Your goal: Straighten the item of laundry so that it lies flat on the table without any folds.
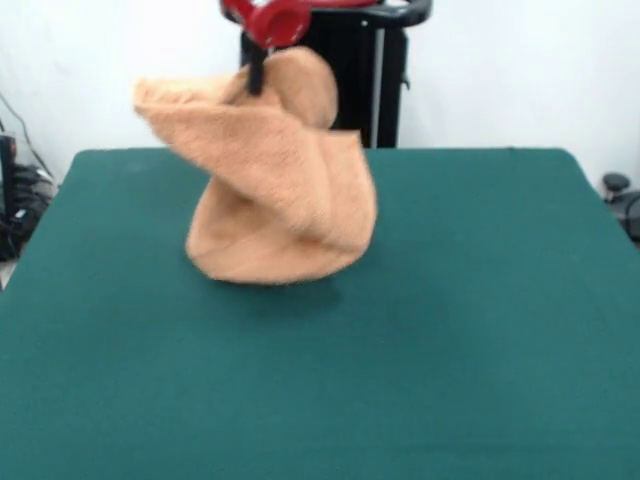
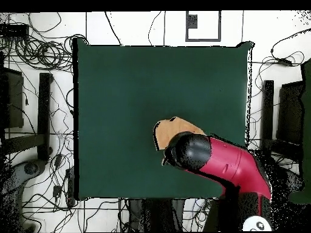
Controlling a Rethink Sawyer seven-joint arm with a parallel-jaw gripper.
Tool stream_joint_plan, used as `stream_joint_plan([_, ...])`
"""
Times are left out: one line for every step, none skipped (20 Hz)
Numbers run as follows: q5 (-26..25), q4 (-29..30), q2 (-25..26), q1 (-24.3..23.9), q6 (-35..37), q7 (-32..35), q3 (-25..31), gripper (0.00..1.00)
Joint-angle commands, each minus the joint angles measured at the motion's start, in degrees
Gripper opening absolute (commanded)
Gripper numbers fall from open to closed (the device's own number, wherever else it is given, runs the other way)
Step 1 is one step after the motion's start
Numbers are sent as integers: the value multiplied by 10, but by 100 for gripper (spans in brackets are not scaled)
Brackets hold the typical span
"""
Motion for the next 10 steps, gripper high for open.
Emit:
stream_joint_plan([-1, -58, -44, 29, 175, -3, 36, 0])
stream_joint_plan([-1, -61, -47, 27, 186, -5, 37, 0])
stream_joint_plan([0, -65, -51, 25, 198, -7, 39, 0])
stream_joint_plan([0, -67, -55, 25, 209, -8, 39, 0])
stream_joint_plan([2, -69, -60, 22, 221, -11, 41, 0])
stream_joint_plan([4, -71, -64, 19, 229, -15, 44, 0])
stream_joint_plan([5, -76, -66, 15, 239, -20, 46, 0])
stream_joint_plan([5, -80, -69, 11, 249, -25, 48, 0])
stream_joint_plan([5, -83, -70, 6, 255, -30, 50, 0])
stream_joint_plan([4, -85, -67, 1, 251, -35, 53, 0])
